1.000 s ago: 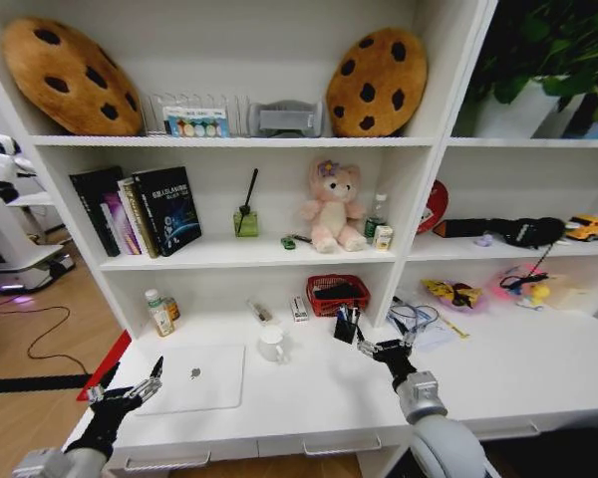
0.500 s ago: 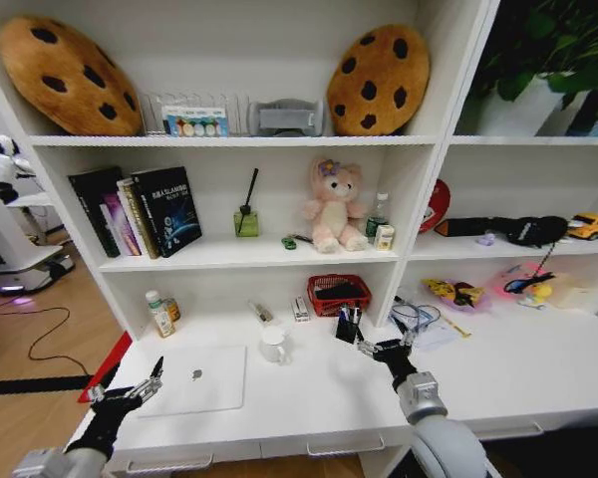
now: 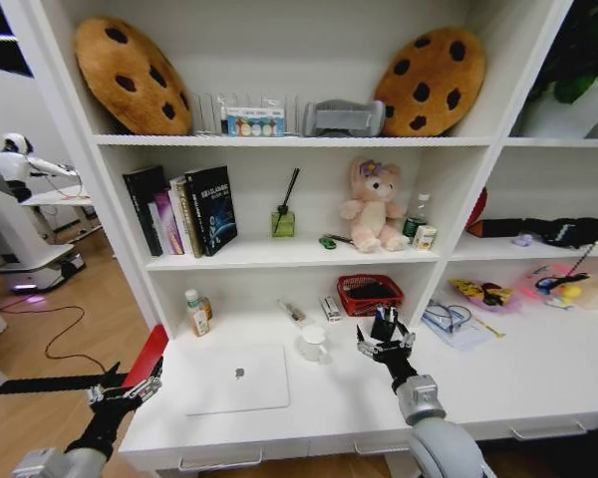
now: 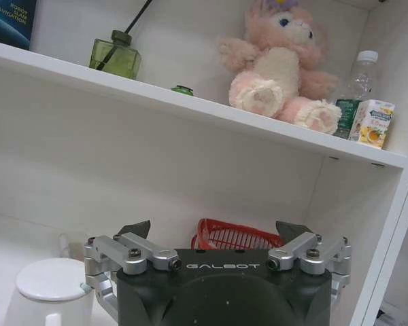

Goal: Organize the objects on the table.

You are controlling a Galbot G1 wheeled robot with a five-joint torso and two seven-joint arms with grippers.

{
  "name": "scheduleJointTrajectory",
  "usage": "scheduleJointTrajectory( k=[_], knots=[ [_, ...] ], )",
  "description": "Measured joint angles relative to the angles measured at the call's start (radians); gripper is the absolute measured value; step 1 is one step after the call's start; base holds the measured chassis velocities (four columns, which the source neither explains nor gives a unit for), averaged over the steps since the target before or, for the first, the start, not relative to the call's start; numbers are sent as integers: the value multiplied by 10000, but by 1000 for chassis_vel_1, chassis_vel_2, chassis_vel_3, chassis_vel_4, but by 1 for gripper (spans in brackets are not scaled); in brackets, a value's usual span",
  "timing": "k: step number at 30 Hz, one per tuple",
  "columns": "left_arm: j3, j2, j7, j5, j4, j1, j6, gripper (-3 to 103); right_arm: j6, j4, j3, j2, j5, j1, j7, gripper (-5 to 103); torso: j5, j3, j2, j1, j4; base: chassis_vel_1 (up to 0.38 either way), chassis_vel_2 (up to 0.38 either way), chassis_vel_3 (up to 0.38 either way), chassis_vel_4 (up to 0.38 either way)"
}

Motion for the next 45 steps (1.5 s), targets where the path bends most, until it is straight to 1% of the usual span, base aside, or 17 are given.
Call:
scheduleJointTrajectory(
  k=[12, 16, 19, 22, 23, 24, 26, 27, 30, 31, 32, 34, 35, 36, 41, 44, 45],
  knots=[
    [6, -1, 5, 0, -1, 0, 0, 100, -2, 216, 39, 6, -23, -299, -355, 100, -1, 2, -2, 3, 0, 37, -94, -45, 97],
    [5, -1, 4, 0, -1, 0, 0, 100, -28, 217, 28, -12, -24, -302, -437, 100, -7, 0, 0, 0, 2, 195, -149, -200, 169],
    [5, -1, 5, 0, 0, 0, 0, 100, -66, 217, 17, -16, -23, -303, -466, 100, 3, 1, -2, 0, -1, 243, -201, -239, 178],
    [5, -1, 5, 0, 0, -1, 0, 100, -89, 217, 10, -17, -18, -310, -511, 100, -11, 0, -1, 0, -2, 247, -280, -273, 281],
    [5, -1, 6, 0, -1, 0, 0, 100, -91, 216, 12, -19, -17, -327, -529, 100, 5, 0, -1, 0, -2, 283, -271, -279, 296],
    [4, -1, 5, -1, -1, 0, 0, 100, -84, 213, 22, -25, -17, -350, -546, 100, -3, -1, 0, -2, 3, 283, -305, -283, 298],
    [4, -1, 5, 0, 0, 0, 0, 100, -79, 213, 33, -27, -16, -365, -551, 100, -9, -2, 0, -3, 2, 285, -305, -283, 300],
    [4, -1, 5, 0, -1, 0, 0, 100, -66, 195, 42, -27, -9, -406, -579, 100, 2, -1, 1, -4, -2, 293, -290, -288, 289],
    [4, -1, 7, 0, -1, -1, 0, 100, -38, 178, 49, -26, -4, -423, -599, 100, 3, -1, 0, -3, -2, 293, -295, -289, 284],
    [5, -1, 7, -1, 0, 0, 0, 100, -27, 178, 50, -27, -1, -430, -612, 100, -11, -3, 3, -5, 3, 283, -285, -253, 285],
    [5, -1, 7, -1, 0, 0, 0, 100, -27, 178, 50, -27, -1, -430, -612, 100, -11, -3, 3, -5, 3, 283, -285, -253, 285],
    [3, -2, 5, 0, -2, 0, 0, 100, -23, 176, 67, -46, 6, -460, -632, 100, 7, 0, 1, -3, -1, 279, -249, -270, 259],
    [3, -2, 5, 0, -2, 0, 0, 100, -23, 176, 67, -46, 6, -460, -632, 100, 7, 0, 1, -3, -1, 274, -249, -287, 233],
    [4, -1, 7, 0, 0, 0, 0, 100, -29, 182, 88, -62, 5, -471, -644, 100, -3, -1, 1, -3, -1, 241, -258, -287, 233],
    [3, -2, 7, 0, -2, 0, 0, 100, -144, 261, 105, -77, -3, -547, -671, 100, 3, 0, 1, -2, -1, 240, -242, -237, 229],
    [4, -2, 7, 0, -2, 0, 0, 100, -115, 275, 110, -72, -30, -647, -704, 100, -5, 0, 1, -1, -2, 234, -226, -221, 218],
    [5, -2, 7, 0, -1, 0, 0, 100, -48, 272, 121, -72, -34, -678, -724, 100, 0, 1, -1, -1, -2, 230, -209, -233, 221]
  ],
)
